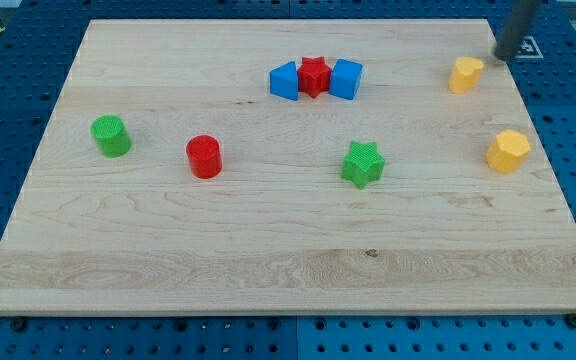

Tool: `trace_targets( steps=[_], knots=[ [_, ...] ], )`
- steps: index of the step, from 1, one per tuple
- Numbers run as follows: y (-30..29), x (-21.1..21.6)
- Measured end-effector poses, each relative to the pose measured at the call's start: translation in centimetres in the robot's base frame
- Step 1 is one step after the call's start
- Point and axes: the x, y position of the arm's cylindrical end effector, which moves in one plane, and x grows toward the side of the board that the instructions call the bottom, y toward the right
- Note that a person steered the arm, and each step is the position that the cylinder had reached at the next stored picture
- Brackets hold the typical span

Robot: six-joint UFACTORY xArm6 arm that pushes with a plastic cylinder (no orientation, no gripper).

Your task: Move the yellow heart right to the blue cube

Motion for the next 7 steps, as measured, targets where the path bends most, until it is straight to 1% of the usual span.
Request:
trace_targets(
  steps=[1, 2, 3, 4, 6, 7],
  knots=[
    [-0.5, 3.7],
    [-6.9, 3.1],
    [-15.4, 2.6],
    [-18.4, 2.6],
    [-11.6, -1.7],
    [-13.3, -4.0]
  ],
)
